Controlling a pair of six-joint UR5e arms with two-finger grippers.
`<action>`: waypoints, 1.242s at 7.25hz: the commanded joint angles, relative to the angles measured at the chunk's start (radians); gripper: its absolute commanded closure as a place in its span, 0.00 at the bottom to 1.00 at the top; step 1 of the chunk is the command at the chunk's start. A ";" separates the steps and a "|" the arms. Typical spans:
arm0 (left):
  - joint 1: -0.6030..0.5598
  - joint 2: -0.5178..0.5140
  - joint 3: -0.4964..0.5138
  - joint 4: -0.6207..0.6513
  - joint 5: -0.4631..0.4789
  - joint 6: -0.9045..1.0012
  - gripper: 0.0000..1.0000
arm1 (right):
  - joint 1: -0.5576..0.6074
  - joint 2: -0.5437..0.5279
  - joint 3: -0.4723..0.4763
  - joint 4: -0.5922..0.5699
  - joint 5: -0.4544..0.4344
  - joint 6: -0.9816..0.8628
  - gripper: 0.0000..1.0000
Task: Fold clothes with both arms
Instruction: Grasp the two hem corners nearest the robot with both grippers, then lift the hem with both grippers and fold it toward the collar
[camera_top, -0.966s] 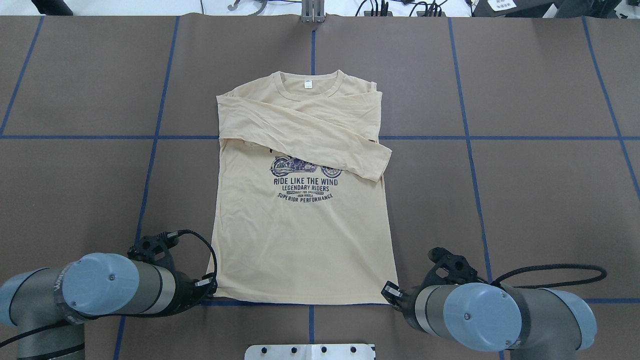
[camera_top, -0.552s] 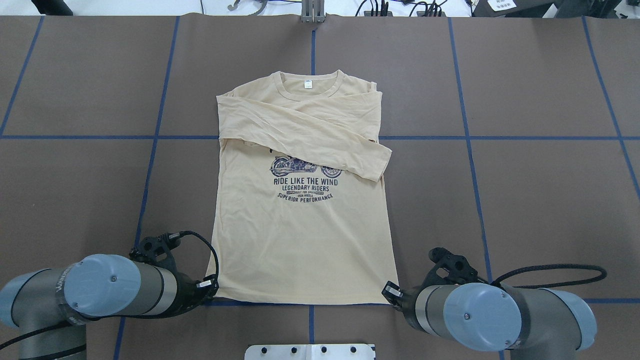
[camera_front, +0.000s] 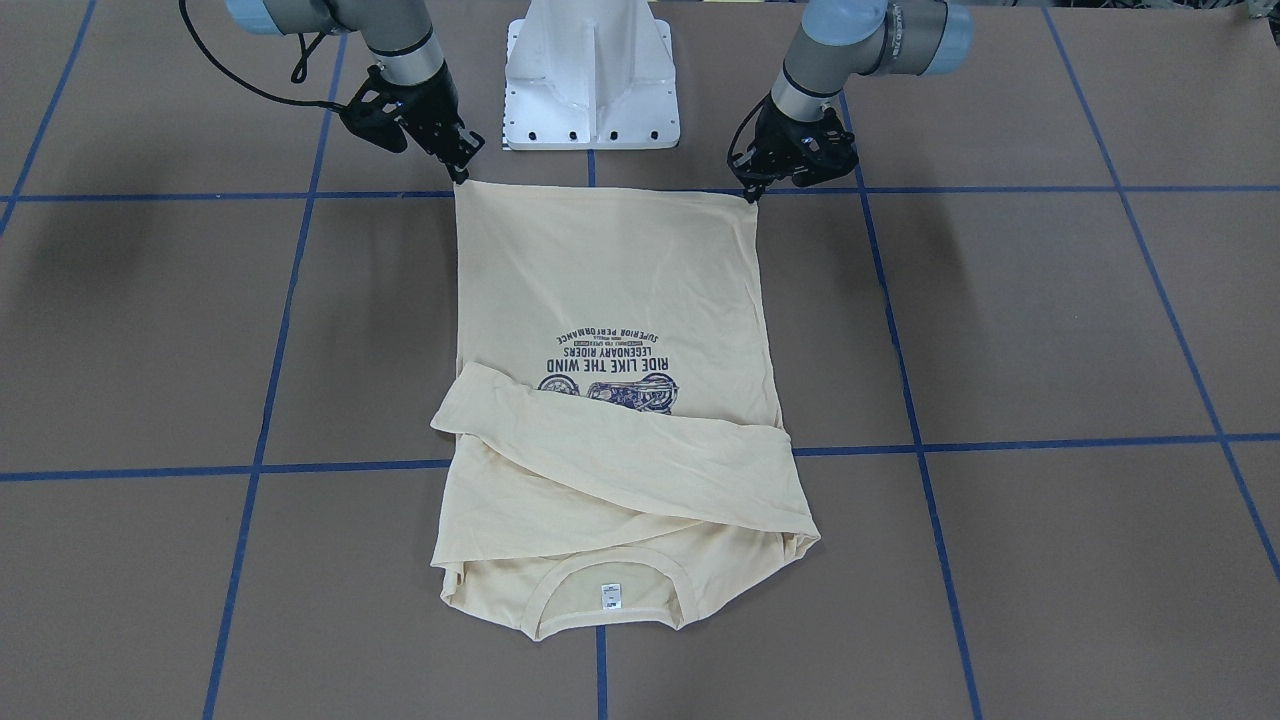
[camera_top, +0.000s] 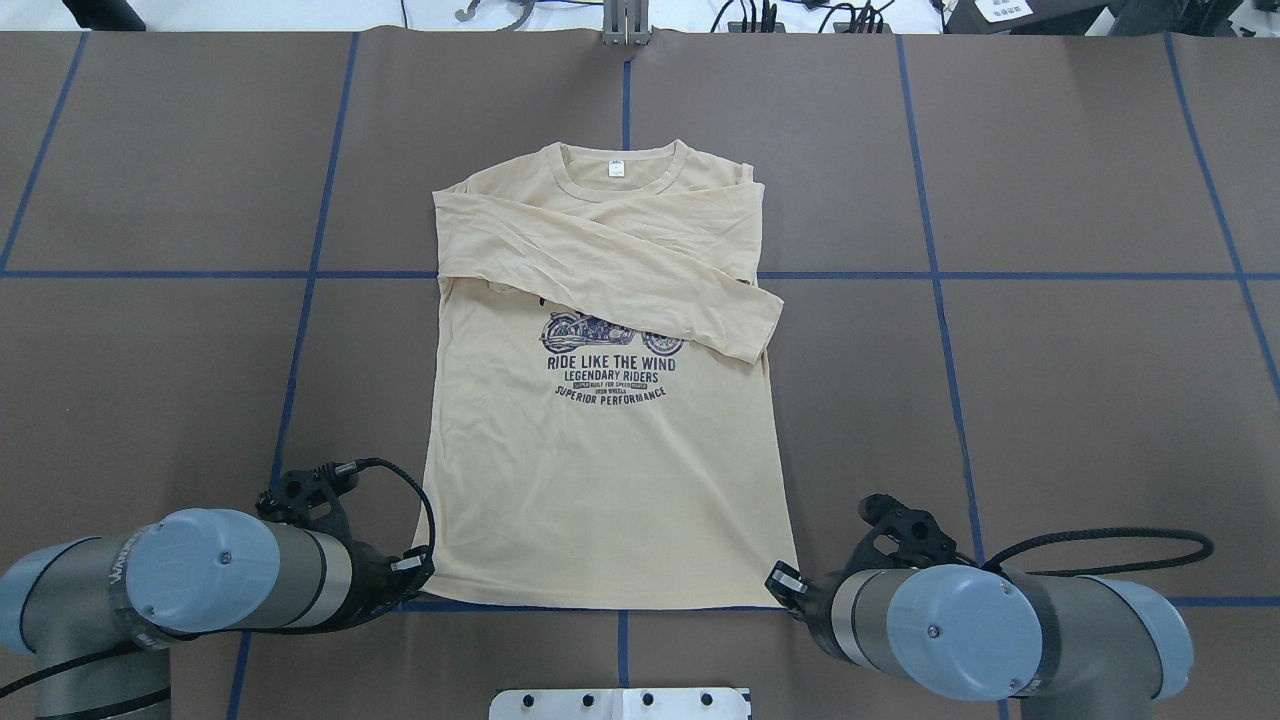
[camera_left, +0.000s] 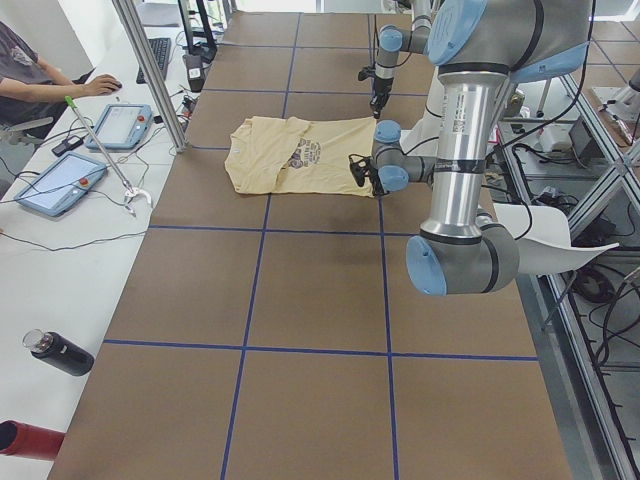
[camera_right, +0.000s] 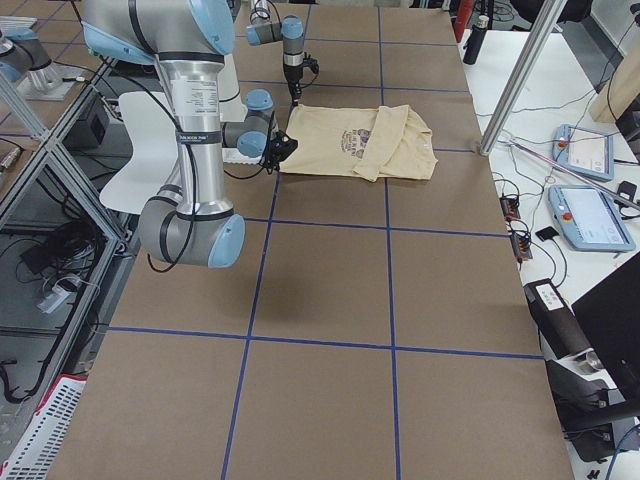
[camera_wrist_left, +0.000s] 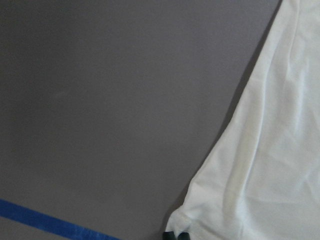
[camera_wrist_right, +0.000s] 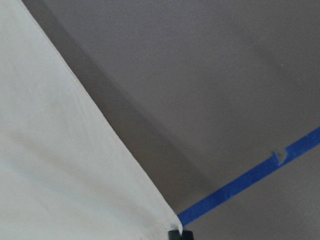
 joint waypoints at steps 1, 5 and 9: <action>-0.009 0.005 -0.048 0.001 -0.001 0.002 1.00 | 0.001 0.000 0.009 0.001 0.000 0.001 1.00; 0.075 0.039 -0.287 0.128 -0.022 -0.088 1.00 | 0.006 -0.108 0.174 -0.001 0.013 0.004 1.00; 0.033 0.033 -0.354 0.145 -0.022 -0.123 1.00 | 0.053 -0.114 0.247 -0.002 0.082 0.043 1.00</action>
